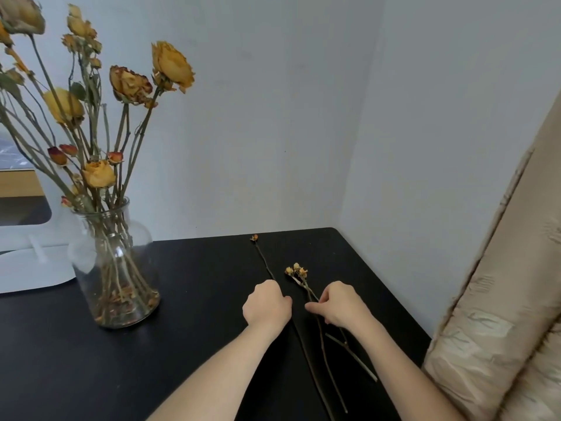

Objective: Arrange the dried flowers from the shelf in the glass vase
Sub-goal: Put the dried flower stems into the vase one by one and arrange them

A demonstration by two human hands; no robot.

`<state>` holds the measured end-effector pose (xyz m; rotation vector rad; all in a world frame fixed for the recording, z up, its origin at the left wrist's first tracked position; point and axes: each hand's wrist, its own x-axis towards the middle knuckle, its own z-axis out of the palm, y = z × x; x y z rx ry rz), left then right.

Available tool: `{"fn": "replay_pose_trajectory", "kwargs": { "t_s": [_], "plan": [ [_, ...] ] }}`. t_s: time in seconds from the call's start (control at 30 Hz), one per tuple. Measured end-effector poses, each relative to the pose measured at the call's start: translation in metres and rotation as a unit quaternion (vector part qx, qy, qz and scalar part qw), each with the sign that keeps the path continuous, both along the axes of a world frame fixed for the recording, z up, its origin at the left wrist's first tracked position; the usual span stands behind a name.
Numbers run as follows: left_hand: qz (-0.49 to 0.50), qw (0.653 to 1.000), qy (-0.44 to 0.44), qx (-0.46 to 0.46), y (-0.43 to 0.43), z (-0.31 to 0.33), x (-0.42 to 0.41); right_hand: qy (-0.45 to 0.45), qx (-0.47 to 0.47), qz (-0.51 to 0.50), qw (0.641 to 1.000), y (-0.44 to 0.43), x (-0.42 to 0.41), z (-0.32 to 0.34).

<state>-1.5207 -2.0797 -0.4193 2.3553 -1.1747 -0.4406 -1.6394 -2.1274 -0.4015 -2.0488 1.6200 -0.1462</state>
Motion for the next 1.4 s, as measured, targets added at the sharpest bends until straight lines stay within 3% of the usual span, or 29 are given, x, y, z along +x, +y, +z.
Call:
{"fn": "replay_pose_trajectory", "kwargs": {
  "t_s": [0.23,0.53,0.73,1.0,1.23,1.4],
  "plan": [
    [0.025,1.000,-0.007,0.013,0.006,0.002,0.018,0.021,0.012,-0.004,1.000,0.000,0.007,-0.001],
    [-0.004,1.000,0.003,0.029,0.018,0.018,0.037,-0.023,-0.004,0.012,1.000,0.001,0.005,0.007],
    [-0.077,0.989,-0.025,-0.123,0.042,0.057,0.046,-0.077,-0.039,0.029,0.996,0.006,0.012,0.022],
    [-0.135,0.930,-0.061,-0.336,0.105,0.117,0.081,-0.229,-0.102,0.085,0.964,0.034,0.042,0.059],
    [-0.117,0.899,-0.062,-0.417,0.172,0.151,0.112,-0.350,-0.110,0.121,0.922,0.067,0.073,0.094],
    [-0.114,0.858,-0.070,-0.496,0.214,0.184,0.132,-0.391,-0.115,0.155,0.900,0.085,0.091,0.111]
  ]
}}
